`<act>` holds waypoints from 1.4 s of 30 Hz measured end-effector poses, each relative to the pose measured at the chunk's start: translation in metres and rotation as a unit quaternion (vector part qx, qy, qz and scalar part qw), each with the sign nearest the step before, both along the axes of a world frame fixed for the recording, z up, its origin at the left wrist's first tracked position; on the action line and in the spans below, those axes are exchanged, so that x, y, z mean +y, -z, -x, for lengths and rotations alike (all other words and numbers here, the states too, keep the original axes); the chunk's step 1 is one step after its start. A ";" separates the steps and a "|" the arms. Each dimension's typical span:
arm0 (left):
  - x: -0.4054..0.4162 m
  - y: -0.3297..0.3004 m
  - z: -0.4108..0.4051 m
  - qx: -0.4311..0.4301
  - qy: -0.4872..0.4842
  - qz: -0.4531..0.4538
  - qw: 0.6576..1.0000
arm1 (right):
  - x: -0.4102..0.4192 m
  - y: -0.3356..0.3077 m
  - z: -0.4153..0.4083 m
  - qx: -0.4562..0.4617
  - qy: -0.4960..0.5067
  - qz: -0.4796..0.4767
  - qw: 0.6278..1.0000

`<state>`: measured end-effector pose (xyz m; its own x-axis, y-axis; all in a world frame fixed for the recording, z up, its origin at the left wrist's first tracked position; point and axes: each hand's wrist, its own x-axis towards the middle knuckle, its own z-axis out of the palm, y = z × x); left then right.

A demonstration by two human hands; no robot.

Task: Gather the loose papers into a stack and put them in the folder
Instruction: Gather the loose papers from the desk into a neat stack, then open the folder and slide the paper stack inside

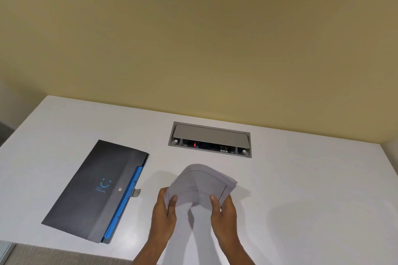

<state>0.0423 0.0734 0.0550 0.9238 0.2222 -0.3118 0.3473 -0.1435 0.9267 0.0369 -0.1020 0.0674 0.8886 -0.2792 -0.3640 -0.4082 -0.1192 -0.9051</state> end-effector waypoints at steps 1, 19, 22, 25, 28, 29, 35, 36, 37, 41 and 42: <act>0.002 0.000 -0.001 -0.005 -0.006 -0.001 1.000 | 0.000 0.000 -0.001 -0.007 -0.001 0.004 1.000; 0.026 0.005 -0.001 0.010 0.009 -0.002 1.000 | -0.004 0.007 0.003 -0.006 -0.012 -0.006 1.000; 0.046 0.010 -0.005 0.003 0.031 -0.054 0.998 | -0.009 0.009 0.003 0.006 -0.024 0.018 1.000; 0.082 0.022 -0.008 0.011 0.015 -0.178 0.984 | -0.018 0.021 0.004 0.042 -0.021 0.049 0.998; 0.125 0.035 -0.011 0.032 0.017 -0.321 0.946 | -0.025 0.036 0.010 0.095 0.017 0.053 0.994; 0.137 0.038 -0.012 0.036 0.026 -0.357 0.933 | -0.026 0.040 0.013 0.107 0.025 0.058 0.992; 0.182 0.049 -0.018 0.066 0.042 -0.436 0.896 | -0.030 0.044 0.032 0.132 0.044 0.084 0.987; 0.186 0.052 -0.019 0.073 0.059 -0.449 0.889 | -0.031 0.044 0.034 0.133 0.041 0.087 0.986; 0.189 0.054 -0.019 0.081 0.078 -0.465 0.878 | -0.031 0.044 0.036 0.134 0.040 0.089 0.986; 0.192 0.060 -0.019 0.113 0.107 -0.509 0.847 | -0.033 0.043 0.038 0.139 0.047 0.089 0.985; 0.192 0.062 -0.019 0.118 0.107 -0.513 0.843 | -0.033 0.043 0.038 0.141 0.048 0.088 0.985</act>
